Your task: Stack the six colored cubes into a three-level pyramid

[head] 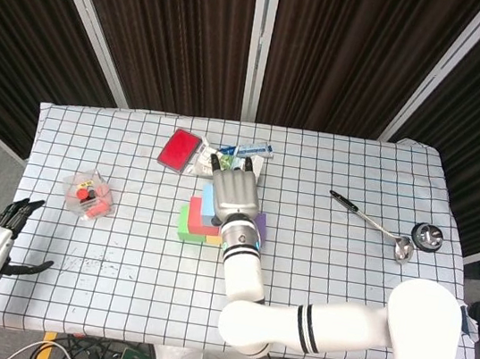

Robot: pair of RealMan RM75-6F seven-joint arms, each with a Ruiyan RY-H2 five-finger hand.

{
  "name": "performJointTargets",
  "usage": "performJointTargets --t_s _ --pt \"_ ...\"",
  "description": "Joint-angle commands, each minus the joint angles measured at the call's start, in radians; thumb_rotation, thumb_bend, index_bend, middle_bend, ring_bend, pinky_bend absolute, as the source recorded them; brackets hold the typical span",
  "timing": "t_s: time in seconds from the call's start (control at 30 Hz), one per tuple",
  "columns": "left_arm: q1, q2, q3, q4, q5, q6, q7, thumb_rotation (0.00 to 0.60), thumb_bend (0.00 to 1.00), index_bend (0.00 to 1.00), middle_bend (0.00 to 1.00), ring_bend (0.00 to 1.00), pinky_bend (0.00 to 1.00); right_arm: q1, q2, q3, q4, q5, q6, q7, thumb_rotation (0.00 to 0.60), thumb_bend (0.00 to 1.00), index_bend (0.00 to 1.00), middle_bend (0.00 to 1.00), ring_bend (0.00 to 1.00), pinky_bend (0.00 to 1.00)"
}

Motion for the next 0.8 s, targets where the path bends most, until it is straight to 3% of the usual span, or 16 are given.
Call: performJointTargets --t_s 0.03,0.8 --pt "-0.001 0.002 -0.001 -0.006 0.002 0.004 0.017 0.600 0.00 0.07 0.10 0.00 0.03 -0.001 -0.003 -0.001 0.004 -0.001 -0.003 -0.001 0.600 0.10 0.00 0.71 0.29 0.00" --pt "-0.004 0.004 -0.001 -0.013 0.002 0.001 0.026 0.600 0.00 0.07 0.10 0.00 0.03 -0.006 -0.017 0.007 0.019 -0.013 -0.005 -0.007 0.600 0.10 0.00 0.71 0.29 0.00"
